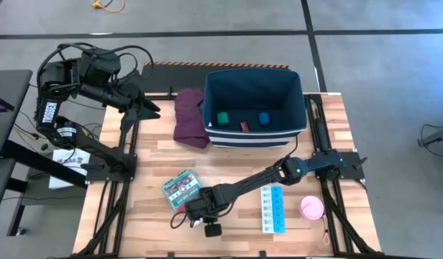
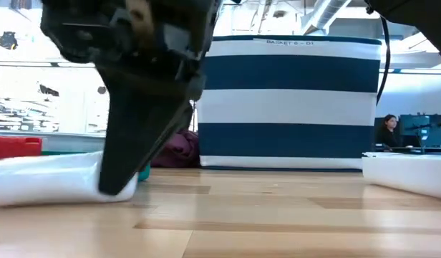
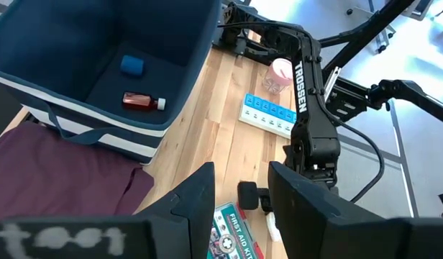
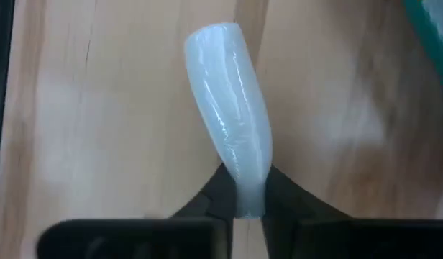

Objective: Pick & place medical supplies in basket/bin
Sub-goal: Put the white rolled gauze into the blue organizer

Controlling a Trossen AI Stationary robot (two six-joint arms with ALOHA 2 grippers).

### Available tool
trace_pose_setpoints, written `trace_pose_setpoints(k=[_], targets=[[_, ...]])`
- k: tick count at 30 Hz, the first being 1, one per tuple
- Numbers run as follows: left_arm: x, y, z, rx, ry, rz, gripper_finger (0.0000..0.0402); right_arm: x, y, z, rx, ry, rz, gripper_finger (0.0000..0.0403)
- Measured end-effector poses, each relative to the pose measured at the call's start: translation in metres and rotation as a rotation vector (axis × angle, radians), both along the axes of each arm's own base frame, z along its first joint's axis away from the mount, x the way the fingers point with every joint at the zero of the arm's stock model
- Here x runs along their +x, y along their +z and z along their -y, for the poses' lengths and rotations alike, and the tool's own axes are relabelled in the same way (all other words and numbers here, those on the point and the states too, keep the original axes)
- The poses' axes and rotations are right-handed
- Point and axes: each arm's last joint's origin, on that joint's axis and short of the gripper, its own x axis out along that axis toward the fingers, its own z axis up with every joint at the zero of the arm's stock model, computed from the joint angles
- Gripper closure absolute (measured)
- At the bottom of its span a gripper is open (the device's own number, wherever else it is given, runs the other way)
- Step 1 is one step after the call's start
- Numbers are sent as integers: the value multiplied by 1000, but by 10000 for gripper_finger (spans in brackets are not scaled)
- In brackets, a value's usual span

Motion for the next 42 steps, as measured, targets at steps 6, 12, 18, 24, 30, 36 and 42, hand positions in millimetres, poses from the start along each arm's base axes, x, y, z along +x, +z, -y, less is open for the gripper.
trace_pose_setpoints(k=[6,12,18,24,30,36,42], targets=[[0,0,-1,41,19,-7,284,-13,54,16,-11,-50,8,365],[0,0,-1,44,32,-9,284,-36,125,52,-161,-132,80,347],[0,0,-1,19,38,-8,284,-81,209,106,-449,-321,207,359],[0,0,-1,0,50,-8,284,-133,282,176,-686,-608,363,343],[0,0,-1,-18,63,-9,284,-161,293,256,-509,-875,263,341],[0,0,-1,-18,63,-9,284,-148,249,318,-331,-948,33,340],[0,0,-1,-17,63,-8,284,-111,188,338,-277,-875,-140,340]])
